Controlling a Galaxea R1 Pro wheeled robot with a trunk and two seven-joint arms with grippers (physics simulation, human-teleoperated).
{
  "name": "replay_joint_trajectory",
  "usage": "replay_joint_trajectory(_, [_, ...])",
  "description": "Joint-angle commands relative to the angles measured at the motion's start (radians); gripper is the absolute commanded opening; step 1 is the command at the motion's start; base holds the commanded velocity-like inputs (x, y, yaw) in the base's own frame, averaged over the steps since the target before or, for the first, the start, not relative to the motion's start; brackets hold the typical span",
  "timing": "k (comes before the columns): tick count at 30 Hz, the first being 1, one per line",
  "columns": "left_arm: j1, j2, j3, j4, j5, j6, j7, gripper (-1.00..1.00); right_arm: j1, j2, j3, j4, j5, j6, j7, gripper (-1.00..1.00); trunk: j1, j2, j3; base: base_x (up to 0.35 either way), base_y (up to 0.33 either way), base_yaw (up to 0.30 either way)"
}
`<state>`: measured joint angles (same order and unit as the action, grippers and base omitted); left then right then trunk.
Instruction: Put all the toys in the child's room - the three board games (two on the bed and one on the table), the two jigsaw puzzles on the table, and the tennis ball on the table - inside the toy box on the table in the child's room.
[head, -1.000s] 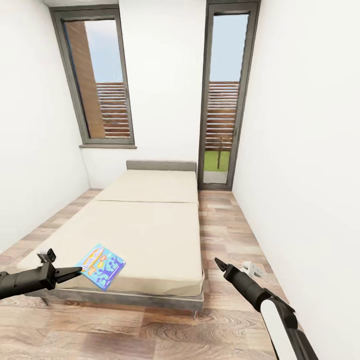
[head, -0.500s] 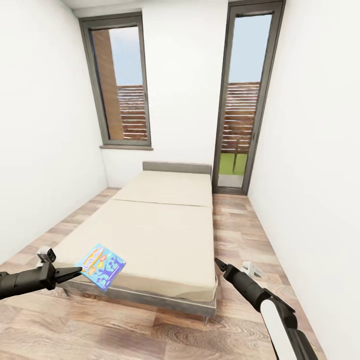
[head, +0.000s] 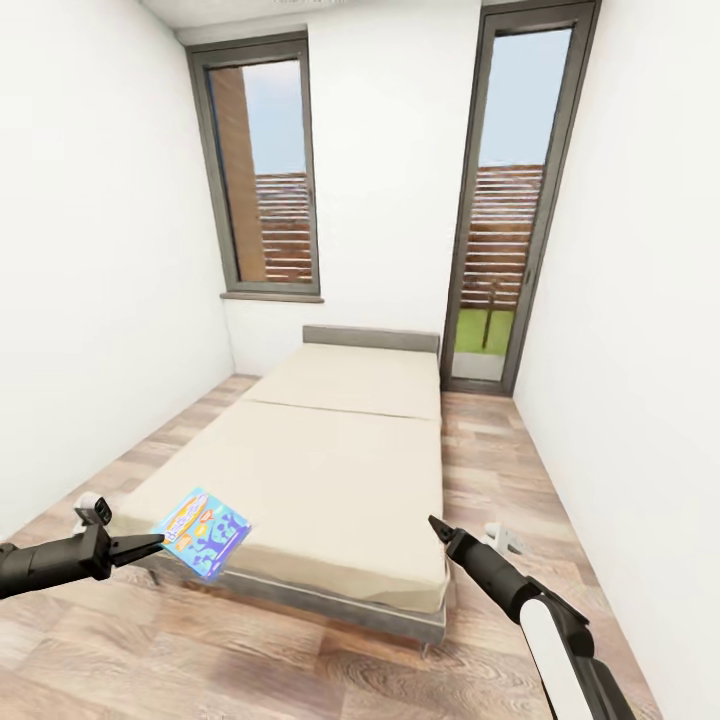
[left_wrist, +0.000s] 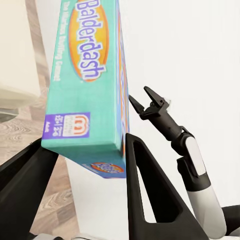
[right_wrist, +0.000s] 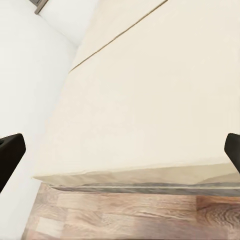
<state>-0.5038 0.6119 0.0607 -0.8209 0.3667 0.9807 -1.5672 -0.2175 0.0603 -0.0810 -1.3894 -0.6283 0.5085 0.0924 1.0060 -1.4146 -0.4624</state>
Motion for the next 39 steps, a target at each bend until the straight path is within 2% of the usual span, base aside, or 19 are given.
replay_joint_trajectory(1, [-0.001, 0.0, -0.001, 0.0, 0.0, 0.01, -0.004, -1.0, 0.0, 0.001, -0.003, -0.001, -0.001, 0.007, 0.004, 1.0, -0.004, 0.007, 0.002, 0.0, 0.0, 0.285])
replay_joint_trajectory(4, [-0.001, 0.0, -0.001, 0.0, 0.0, 0.01, -0.004, -1.0, -0.001, 0.001, -0.003, -0.001, -0.001, 0.007, 0.004, 1.0, -0.015, 0.028, 0.012, 0.0, 0.0, 0.288])
replay_joint_trajectory(10, [-0.001, 0.0, -0.001, 0.0, 0.0, 0.01, -0.004, -1.0, -0.001, 0.001, -0.003, 0.0, -0.001, 0.007, 0.004, 1.0, -0.015, 0.028, 0.012, 0.0, 0.0, 0.291])
replay_joint_trajectory(27, [-0.001, -0.001, -0.002, 0.0, -0.001, 0.01, -0.004, -1.0, -0.001, 0.001, -0.002, 0.001, -0.001, 0.007, 0.004, 1.0, -0.081, 0.147, 0.065, 0.0, 0.0, 0.291])
replay_joint_trajectory(32, [-0.001, -0.001, -0.001, 0.0, -0.002, 0.009, -0.004, -1.0, -0.001, 0.001, 0.029, 0.001, 0.001, 0.006, 0.001, 1.0, -0.1, 0.182, 0.08, 0.0, 0.0, 0.291])
replay_joint_trajectory(39, [-0.001, -0.002, -0.001, 0.0, -0.008, 0.009, -0.004, -1.0, -0.003, 0.002, 0.038, 0.021, 0.001, 0.005, -0.001, 1.0, -0.127, 0.231, 0.102, 0.0, 0.0, 0.291])
